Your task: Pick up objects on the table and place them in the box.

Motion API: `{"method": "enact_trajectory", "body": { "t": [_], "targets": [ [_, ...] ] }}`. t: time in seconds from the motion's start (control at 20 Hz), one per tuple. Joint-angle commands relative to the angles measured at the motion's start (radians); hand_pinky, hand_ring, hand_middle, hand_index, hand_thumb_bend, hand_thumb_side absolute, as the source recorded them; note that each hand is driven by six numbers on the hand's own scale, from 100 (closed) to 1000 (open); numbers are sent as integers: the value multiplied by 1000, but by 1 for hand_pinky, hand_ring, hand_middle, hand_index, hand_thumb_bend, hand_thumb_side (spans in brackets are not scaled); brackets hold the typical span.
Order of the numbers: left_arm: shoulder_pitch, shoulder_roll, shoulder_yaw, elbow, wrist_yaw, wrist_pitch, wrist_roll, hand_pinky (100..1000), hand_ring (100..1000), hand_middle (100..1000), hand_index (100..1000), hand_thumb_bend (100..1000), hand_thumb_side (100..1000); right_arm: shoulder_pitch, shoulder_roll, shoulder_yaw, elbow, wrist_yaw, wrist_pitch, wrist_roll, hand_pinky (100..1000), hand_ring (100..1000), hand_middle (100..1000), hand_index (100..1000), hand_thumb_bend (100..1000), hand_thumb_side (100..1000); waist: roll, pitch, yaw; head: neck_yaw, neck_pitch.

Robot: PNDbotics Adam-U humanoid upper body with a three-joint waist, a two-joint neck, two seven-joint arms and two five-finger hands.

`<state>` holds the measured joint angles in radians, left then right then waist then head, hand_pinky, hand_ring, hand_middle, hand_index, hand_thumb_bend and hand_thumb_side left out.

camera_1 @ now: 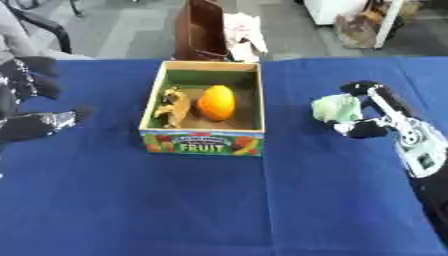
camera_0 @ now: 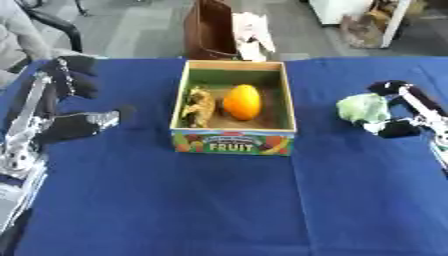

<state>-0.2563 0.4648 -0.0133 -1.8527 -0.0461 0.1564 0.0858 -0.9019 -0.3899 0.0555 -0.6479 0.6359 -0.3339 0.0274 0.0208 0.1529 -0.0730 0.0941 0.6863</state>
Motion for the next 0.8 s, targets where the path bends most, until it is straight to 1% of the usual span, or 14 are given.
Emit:
{"method": "enact_trajectory", "body": {
  "t": [0.05,0.2,0.3,0.35,0.4,0.45,0.5,0.55,0.6,0.65,0.7,0.75,0.8],
  "targets": [
    [-13,9,1,-7,-3,-1,-9,580,559,595,746,811,108,-28,-9,-15,14,35,21,-41,820,929,850,857,481,197,1,-12,4,-6,5],
    [-12,8,0,-6,-4,0,-11,580,558,595,746,811,108,-30,-6,-22,36,58,39,-63,849,955,864,861,486,210,2,-10,7,-8,5],
    [-13,7,0,-6,-4,1,-11,580,558,595,746,811,108,-31,-5,-24,49,71,48,-68,847,953,863,862,487,213,2,-9,7,-9,5],
    [-14,7,0,-6,-4,1,-11,579,557,595,746,811,108,-31,-4,-25,54,76,50,-68,818,929,843,860,484,207,2,-9,7,-10,5],
    [-14,6,0,-6,-4,1,-12,579,557,595,746,811,108,-30,-4,-27,58,79,53,-67,812,926,841,860,483,206,2,-8,7,-10,5],
    [-14,5,0,-6,-4,1,-12,579,557,595,746,811,108,-30,-4,-28,61,82,56,-67,749,894,820,847,474,190,2,-8,7,-10,5],
    [-14,4,-1,-7,-4,1,-12,579,557,595,746,811,108,-29,-4,-29,64,84,59,-67,717,865,799,838,468,178,2,-7,7,-11,5],
    [-14,4,-1,-7,-4,1,-12,579,556,594,746,811,108,-29,-4,-29,65,87,63,-67,664,812,756,816,450,137,2,-7,7,-11,5],
    [-14,4,-1,-7,-4,1,-13,579,556,594,746,811,108,-28,-5,-30,66,90,67,-69,648,797,743,806,438,108,2,-7,7,-10,5],
    [-13,3,-1,-7,-4,1,-12,579,556,594,746,811,108,-28,-5,-30,65,92,71,-71,648,797,743,806,438,108,2,-7,7,-10,5],
    [-13,3,-1,-7,-4,2,-13,579,556,594,746,811,109,-27,-5,-31,64,93,75,-75,560,705,657,738,314,100,2,-7,7,-10,5],
    [-13,3,-1,-7,-4,2,-13,579,556,594,746,811,108,-27,-6,-33,61,94,79,-85,504,620,577,668,223,100,2,-7,6,-11,5],
    [-12,2,-1,-7,-4,2,-13,579,556,594,746,811,108,-26,-8,-36,56,94,85,-105,491,604,563,655,209,100,2,-7,6,-10,5]
  ]
}}
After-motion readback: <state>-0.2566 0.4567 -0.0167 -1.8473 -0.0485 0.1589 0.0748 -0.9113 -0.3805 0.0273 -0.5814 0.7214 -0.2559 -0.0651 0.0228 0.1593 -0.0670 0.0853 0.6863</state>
